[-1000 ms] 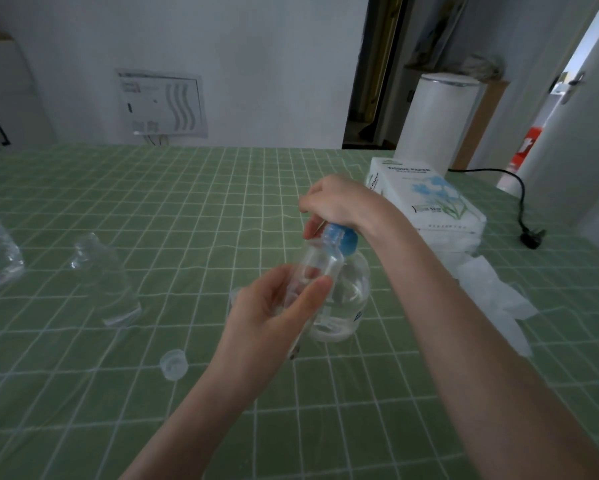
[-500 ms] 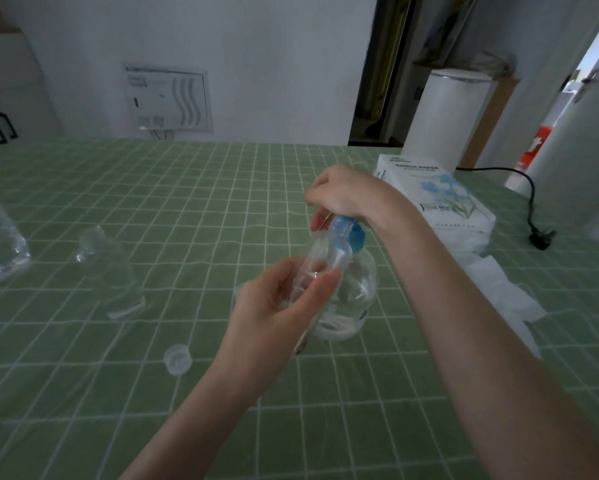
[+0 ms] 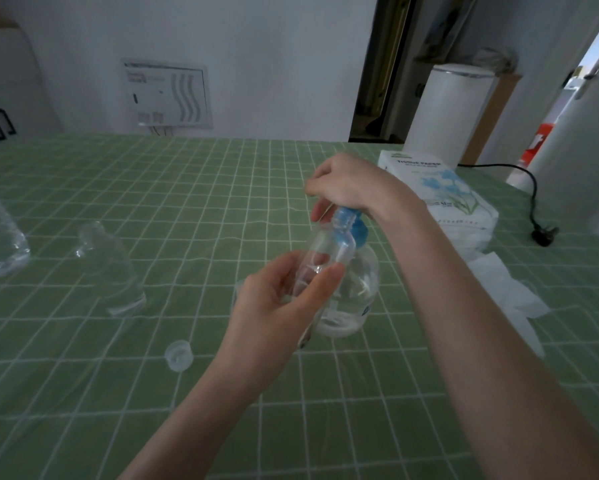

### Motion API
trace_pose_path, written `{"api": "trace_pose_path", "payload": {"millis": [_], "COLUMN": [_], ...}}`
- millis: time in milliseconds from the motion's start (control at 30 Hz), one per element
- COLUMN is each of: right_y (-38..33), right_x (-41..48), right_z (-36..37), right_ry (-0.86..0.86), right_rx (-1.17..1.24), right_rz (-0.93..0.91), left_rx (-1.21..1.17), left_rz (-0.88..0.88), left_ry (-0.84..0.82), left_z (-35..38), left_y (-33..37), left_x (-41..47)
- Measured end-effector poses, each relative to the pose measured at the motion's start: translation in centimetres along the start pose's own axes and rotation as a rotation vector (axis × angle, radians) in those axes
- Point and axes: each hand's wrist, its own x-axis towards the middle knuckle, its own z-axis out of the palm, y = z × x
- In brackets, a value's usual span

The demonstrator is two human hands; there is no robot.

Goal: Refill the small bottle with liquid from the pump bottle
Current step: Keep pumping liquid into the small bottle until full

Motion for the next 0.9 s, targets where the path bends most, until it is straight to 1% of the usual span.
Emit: {"api": "trace_pose_path", "payload": {"millis": [233, 500, 667, 900], "right_y": [0.7, -0.2, -0.1, 0.6], "right_x": [0.1, -0.1, 0.0, 0.0], "right_z": [0.7, -0.4, -0.2, 0.7], "right_ry": [-0.039, 0.005, -0.016, -0.039], "right_rx": [-0.014, -0.042, -0.016, -0.013], "right_rz": [0.038, -0.008, 0.014, 0.044], "left_rx": [0.011, -0.027, -0.049, -0.003], "left_rz": [-0.026, 0.000, 0.004, -0.017], "left_ry": [0.004, 0.000, -0.010, 0.003], "left_z": [-0.1, 0.2, 0.2, 0.0], "left_y": [-0.2, 0.2, 0.1, -0.1], "left_x": [-0.2, -0.1, 0.0, -0.3]}}
